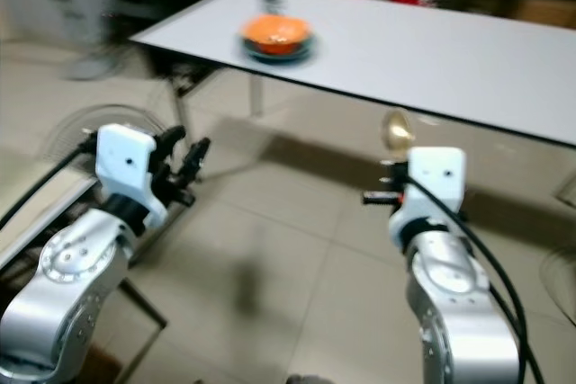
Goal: Setting the table
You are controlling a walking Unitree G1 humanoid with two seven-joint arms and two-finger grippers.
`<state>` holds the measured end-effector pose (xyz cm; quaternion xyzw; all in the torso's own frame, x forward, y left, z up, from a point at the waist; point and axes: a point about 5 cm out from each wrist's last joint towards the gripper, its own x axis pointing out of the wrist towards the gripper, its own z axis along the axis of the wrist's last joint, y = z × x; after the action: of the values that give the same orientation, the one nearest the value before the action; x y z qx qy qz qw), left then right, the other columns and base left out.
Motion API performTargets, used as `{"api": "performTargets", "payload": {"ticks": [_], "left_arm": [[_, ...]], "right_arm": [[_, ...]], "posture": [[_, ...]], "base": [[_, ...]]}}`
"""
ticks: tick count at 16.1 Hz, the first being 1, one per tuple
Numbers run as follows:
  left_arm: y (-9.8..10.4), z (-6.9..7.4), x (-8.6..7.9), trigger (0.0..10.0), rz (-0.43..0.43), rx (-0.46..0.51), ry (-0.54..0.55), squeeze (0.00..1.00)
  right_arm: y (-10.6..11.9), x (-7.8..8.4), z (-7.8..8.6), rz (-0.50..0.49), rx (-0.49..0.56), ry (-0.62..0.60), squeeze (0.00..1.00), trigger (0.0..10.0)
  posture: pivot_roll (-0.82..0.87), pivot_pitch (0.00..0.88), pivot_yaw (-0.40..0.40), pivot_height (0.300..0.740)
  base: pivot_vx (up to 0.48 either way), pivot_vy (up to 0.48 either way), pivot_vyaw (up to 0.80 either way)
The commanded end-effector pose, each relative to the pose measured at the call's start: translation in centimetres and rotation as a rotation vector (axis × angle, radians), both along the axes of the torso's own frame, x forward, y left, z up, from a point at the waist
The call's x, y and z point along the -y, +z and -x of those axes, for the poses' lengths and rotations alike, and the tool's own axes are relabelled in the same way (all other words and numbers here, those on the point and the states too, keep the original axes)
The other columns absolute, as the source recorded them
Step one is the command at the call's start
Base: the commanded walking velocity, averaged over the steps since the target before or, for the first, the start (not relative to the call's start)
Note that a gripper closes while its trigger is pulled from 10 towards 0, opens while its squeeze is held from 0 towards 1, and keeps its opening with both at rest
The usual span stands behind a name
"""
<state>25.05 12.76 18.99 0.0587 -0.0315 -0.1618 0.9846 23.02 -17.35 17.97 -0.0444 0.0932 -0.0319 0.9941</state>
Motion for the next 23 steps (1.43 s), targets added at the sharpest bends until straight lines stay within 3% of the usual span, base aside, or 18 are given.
{"api": "performTargets", "payload": {"ticks": [1, 6, 18, 21, 23], "left_arm": [[0.0, 0.0, 0.0, 10.0, 0.007, 0.000, -0.007, 0.00], [-0.1, -0.1, 0.0, 10.0, 0.011, -0.001, -0.013, 0.00], [-0.4, -0.5, -0.7, 10.0, 0.011, -0.007, 0.013, 0.00], [-0.6, -0.6, -1.1, 10.0, 0.010, -0.011, 0.037, 0.00], [-1.8, -0.2, -2.8, 10.0, -0.023, -0.047, 0.092, 0.00]], "right_arm": [[0.3, 0.2, 0.0, 0.004, 0.005, -0.013, 0.00, 10.0], [0.5, 0.3, -0.1, 0.007, 0.010, -0.014, 0.00, 10.0], [0.6, -0.2, -0.8, -0.008, 0.024, 0.020, 0.00, 10.0], [0.2, -0.3, -1.0, -0.027, 0.000, 0.033, 0.00, 10.0], [-0.7, -0.3, -1.0, -0.012, -0.019, 0.056, 0.00, 10.0]], "posture": [[0.07, 0.000, 0.023, 0.740], [0.07, 0.000, 0.022, 0.740], [0.07, 0.000, 0.023, 0.740], [0.06, 0.000, 0.016, 0.740], [0.07, 0.000, 0.007, 0.740]], "base": [[0.000, 0.000, -0.78], [0.260, 0.000, -0.78], [0.358, 0.000, 0.00], [0.375, 0.000, 0.00], [0.375, 0.000, 0.00]]}}
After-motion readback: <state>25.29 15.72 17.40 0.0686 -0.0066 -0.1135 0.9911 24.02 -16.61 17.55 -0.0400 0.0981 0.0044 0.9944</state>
